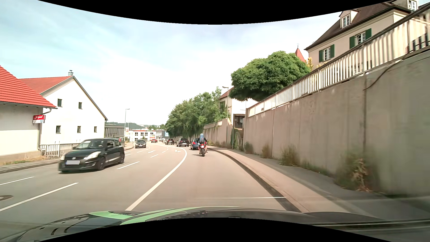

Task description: Follow the waypoints while adhering to traffic rules and regulations

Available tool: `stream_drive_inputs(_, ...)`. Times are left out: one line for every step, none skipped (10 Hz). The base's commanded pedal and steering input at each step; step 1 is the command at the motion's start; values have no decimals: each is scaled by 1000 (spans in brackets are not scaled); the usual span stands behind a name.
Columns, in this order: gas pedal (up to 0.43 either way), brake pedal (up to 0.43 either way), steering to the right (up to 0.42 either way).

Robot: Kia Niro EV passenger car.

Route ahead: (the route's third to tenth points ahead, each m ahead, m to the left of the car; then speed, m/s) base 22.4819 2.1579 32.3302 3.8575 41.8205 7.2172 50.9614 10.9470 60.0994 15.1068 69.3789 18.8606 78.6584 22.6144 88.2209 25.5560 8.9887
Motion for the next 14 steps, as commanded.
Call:
stream_drive_inputs(47,0,-26)
stream_drive_inputs(59,0,-25)
stream_drive_inputs(59,0,-25)
stream_drive_inputs(67,0,-25)
stream_drive_inputs(67,0,-25)
stream_drive_inputs(67,0,-25)
stream_drive_inputs(67,0,-26)
stream_drive_inputs(67,0,-26)
stream_drive_inputs(67,0,-26)
stream_drive_inputs(67,0,-28)
stream_drive_inputs(67,0,-33)
stream_drive_inputs(67,0,-37)
stream_drive_inputs(67,0,-38)
stream_drive_inputs(67,0,-38)
